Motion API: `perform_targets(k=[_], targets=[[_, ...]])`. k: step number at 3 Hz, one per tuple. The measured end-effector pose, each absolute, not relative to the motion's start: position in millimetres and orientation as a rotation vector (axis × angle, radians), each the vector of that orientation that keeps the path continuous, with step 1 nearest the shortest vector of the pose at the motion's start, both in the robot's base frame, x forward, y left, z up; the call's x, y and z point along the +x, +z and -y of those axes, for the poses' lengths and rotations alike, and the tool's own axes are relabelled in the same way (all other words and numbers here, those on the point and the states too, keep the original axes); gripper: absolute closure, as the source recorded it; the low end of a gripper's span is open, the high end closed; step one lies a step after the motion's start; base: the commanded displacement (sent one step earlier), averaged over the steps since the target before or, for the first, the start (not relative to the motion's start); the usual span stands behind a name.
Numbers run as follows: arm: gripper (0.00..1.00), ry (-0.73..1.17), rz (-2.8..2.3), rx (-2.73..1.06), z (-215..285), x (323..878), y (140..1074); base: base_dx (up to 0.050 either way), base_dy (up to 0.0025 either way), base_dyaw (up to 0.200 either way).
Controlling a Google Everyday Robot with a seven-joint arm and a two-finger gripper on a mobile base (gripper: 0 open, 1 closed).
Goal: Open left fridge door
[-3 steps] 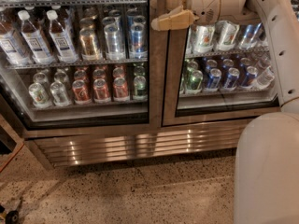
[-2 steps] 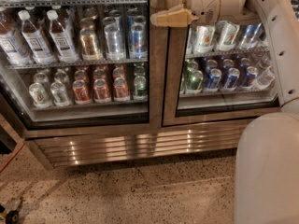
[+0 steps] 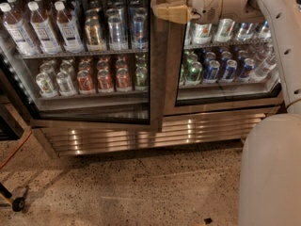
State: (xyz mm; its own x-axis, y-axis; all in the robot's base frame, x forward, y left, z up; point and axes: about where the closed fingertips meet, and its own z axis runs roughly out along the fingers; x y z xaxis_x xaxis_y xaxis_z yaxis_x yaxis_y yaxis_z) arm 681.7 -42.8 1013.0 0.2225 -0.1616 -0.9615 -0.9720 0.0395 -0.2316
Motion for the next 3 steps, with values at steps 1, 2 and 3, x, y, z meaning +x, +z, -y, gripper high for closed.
perform_targets(k=[1, 2, 3], targets=[[1.00, 0.918, -1.174, -1.379, 42.8, 681.7, 1013.0, -0.050, 0.00002, 0.000], [1.00, 0.918, -1.174, -1.379, 42.8, 681.7, 1013.0, -0.050, 0.00007, 0.000], [1.00, 0.917, -1.174, -1.378, 42.8, 681.7, 1013.1, 0.000, 0.00000, 0.000]])
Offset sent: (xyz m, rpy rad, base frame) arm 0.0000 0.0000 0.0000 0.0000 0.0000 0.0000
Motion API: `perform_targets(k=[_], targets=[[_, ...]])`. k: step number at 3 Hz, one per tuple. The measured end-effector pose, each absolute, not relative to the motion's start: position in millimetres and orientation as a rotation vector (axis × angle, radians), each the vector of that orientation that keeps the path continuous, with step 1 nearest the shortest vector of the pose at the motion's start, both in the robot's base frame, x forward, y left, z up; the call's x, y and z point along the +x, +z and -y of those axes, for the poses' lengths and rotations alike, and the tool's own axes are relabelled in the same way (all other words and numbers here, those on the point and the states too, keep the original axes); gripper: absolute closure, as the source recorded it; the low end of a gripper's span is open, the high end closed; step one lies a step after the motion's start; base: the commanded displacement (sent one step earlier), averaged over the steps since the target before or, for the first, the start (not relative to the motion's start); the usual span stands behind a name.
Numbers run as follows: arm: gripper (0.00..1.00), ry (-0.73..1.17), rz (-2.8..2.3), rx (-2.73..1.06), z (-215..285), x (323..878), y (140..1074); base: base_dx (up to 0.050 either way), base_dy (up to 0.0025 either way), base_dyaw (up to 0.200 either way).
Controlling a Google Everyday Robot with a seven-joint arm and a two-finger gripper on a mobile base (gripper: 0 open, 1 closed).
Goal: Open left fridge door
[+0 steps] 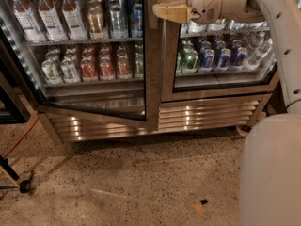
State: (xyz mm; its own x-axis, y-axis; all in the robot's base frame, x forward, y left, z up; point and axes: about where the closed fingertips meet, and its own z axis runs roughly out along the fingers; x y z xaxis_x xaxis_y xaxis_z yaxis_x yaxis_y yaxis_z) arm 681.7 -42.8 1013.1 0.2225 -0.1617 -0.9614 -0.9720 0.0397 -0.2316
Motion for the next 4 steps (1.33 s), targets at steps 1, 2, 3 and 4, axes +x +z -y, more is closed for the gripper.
perform_targets(k=[1, 2, 3, 4], targets=[[0.81, 0.888, -1.189, -1.366, 47.5, 681.0, 1017.2, 0.000, 0.00000, 0.000], [0.58, 0.887, -1.189, -1.365, 47.7, 681.0, 1017.2, 0.000, 0.00000, 0.000], [0.39, 0.833, -1.233, -1.345, 61.2, 681.8, 1021.4, 0.000, 0.00000, 0.000], [0.34, 0.692, -1.308, -1.276, 98.5, 669.5, 1040.8, 0.000, 0.00000, 0.000]])
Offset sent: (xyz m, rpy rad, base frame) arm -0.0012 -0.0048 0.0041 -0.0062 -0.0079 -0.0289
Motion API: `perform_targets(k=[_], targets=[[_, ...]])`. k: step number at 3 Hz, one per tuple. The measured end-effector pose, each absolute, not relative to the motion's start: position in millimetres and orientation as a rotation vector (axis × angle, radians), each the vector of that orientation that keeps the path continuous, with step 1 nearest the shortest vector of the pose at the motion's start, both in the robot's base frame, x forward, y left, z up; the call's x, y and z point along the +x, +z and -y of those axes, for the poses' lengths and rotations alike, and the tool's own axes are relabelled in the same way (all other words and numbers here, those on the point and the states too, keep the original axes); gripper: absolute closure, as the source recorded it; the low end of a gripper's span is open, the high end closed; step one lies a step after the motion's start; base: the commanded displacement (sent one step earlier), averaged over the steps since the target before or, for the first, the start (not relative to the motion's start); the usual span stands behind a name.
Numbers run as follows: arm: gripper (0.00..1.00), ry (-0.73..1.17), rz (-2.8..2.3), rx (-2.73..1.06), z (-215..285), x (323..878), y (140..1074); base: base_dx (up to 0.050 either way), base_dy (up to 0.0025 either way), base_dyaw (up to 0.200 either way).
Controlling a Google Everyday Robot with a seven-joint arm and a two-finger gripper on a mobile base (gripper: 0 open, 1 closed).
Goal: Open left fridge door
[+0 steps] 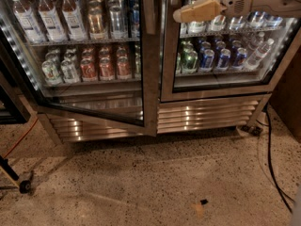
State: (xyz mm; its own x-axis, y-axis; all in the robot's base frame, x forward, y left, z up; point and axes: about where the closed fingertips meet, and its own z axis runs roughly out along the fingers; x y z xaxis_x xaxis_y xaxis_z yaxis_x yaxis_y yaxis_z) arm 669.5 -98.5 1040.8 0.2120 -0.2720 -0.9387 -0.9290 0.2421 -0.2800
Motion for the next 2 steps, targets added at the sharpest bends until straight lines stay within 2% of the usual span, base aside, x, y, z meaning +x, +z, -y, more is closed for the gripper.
perform_targets(k=[1, 2], targets=[[0.53, 0.536, -1.407, -1.186, 136.4, 651.4, 1050.2, 0.000, 0.00000, 0.000], [0.76, 0.436, -1.473, -1.135, 158.8, 651.4, 1043.3, 0.000, 0.00000, 0.000]])
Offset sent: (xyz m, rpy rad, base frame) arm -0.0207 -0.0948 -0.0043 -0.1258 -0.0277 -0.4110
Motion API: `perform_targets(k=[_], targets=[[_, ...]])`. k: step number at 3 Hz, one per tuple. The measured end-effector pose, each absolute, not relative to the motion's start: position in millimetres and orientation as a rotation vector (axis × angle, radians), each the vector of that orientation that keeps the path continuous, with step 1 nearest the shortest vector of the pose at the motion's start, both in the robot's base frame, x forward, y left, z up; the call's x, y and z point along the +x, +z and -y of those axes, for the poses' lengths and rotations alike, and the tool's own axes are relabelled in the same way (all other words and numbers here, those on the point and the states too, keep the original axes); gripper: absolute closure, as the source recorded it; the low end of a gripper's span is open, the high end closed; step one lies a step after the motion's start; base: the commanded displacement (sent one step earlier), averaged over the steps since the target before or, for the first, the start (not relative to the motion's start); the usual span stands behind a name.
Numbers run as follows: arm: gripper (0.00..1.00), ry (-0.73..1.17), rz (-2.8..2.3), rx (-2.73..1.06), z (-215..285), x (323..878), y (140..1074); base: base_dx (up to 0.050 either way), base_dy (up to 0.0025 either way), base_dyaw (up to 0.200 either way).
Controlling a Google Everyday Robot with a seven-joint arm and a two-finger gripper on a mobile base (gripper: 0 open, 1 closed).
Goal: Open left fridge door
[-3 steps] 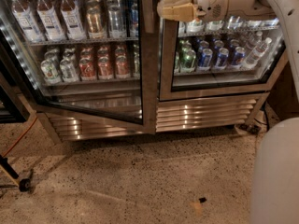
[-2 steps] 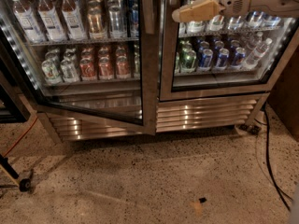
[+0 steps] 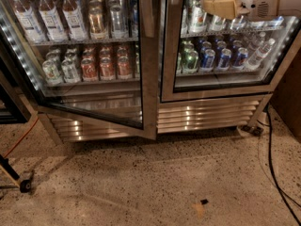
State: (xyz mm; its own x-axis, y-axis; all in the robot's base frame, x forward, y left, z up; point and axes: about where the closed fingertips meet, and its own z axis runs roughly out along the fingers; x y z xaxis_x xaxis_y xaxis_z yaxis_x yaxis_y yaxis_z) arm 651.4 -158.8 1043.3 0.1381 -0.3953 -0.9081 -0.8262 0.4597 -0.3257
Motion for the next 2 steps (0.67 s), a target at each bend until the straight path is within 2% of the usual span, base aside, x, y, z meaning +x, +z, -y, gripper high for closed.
perform_targets(k=[1, 2], targets=[[0.98, 0.369, -1.485, -1.120, 173.6, 666.7, 1031.2, 0.000, 0.00000, 0.000], [1.00, 0.343, -1.450, -1.118, 176.6, 695.7, 1020.9, 0.000, 0.00000, 0.000]])
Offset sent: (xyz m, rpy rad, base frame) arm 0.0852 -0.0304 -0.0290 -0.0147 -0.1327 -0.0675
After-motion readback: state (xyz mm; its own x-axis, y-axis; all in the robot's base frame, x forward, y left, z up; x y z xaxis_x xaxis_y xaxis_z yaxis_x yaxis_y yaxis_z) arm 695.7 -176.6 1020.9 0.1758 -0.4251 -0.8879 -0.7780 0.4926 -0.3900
